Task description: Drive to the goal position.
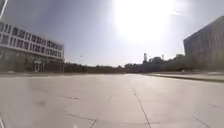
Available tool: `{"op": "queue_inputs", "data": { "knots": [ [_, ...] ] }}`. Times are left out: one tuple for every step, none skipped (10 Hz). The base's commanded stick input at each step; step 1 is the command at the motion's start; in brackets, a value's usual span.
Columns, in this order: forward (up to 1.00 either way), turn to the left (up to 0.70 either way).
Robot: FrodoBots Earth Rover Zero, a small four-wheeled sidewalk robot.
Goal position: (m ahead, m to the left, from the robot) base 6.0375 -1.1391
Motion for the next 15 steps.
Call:
{"op": "queue_inputs", "data": {
  "knots": [
    [0.7,0.0],
    [0.7,0.0],
    [0.7,0.0],
    [0.7,0.0],
    [0.7,0.0],
    [0.7,0.0],
    [0.7,0.0],
    [0.7,0.0],
    [0.7,0.0],
    [0.7,0.0],
    [0.7,0.0],
    [0.7,0.0],
    [0.7,0.0],
    [0.7,0.0],
    [0.7,0.0]
  ]
}}
